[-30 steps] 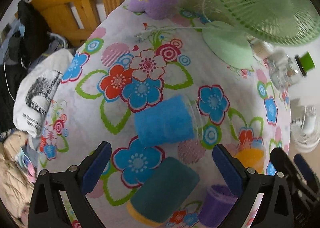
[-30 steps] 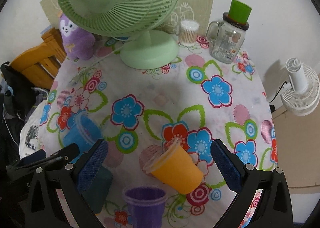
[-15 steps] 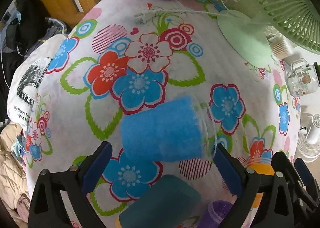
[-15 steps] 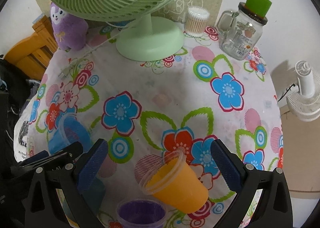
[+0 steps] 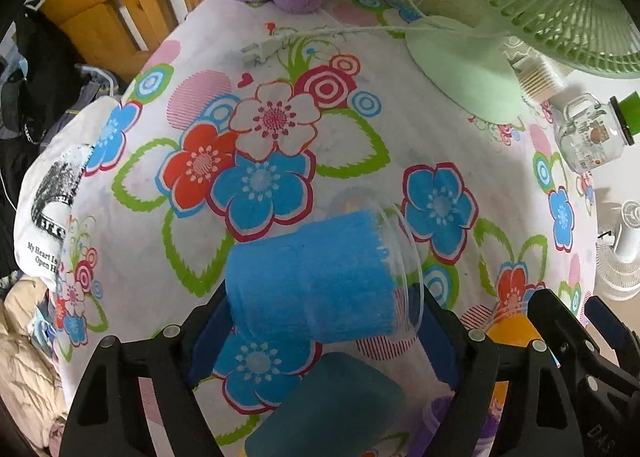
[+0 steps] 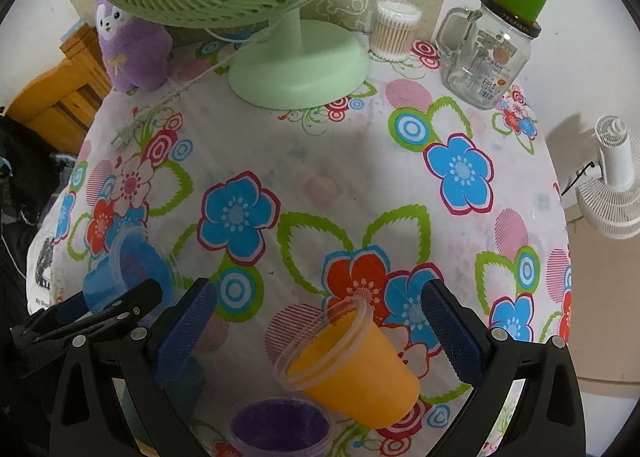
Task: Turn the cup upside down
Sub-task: 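Lift the blue cup with the left tool and carry it toward the right tool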
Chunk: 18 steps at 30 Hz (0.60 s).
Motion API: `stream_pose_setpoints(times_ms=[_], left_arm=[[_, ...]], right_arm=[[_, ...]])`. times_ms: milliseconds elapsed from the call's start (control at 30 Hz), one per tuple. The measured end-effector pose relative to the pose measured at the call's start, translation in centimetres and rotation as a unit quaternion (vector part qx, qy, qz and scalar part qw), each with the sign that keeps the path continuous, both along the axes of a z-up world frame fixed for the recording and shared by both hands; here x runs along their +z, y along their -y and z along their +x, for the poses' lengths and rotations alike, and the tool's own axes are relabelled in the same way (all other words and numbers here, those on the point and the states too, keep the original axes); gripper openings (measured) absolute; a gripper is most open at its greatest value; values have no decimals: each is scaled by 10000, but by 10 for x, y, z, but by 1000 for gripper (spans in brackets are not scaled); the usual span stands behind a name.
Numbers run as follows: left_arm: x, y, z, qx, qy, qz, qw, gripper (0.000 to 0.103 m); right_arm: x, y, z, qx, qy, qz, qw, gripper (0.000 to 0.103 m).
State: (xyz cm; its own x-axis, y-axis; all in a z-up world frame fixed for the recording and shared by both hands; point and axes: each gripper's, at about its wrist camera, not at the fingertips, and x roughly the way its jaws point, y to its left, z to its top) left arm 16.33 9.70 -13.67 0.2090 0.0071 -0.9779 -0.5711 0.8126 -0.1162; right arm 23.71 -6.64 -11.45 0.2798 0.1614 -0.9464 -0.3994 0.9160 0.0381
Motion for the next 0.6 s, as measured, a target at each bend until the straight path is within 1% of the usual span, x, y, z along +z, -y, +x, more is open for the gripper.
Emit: stream_pose_setpoints(times_ms=[167,333,467,600], left_arm=[[22,5,-9,-164,135,175,9996,85],[43,17,-15,-455,308,369,9978,85],[63,35,-24,-731,492,557,9945,85],[75,50,-34,-979,562,684,9912,85]], right_arm=[[15,5,-9,6,80,129,9999,103],[35,16,-21,-22,209,256,9995,103],[53,32,-35,-123,317,351,9988,103],[65,48,-53,-189,419,350,9983,103]])
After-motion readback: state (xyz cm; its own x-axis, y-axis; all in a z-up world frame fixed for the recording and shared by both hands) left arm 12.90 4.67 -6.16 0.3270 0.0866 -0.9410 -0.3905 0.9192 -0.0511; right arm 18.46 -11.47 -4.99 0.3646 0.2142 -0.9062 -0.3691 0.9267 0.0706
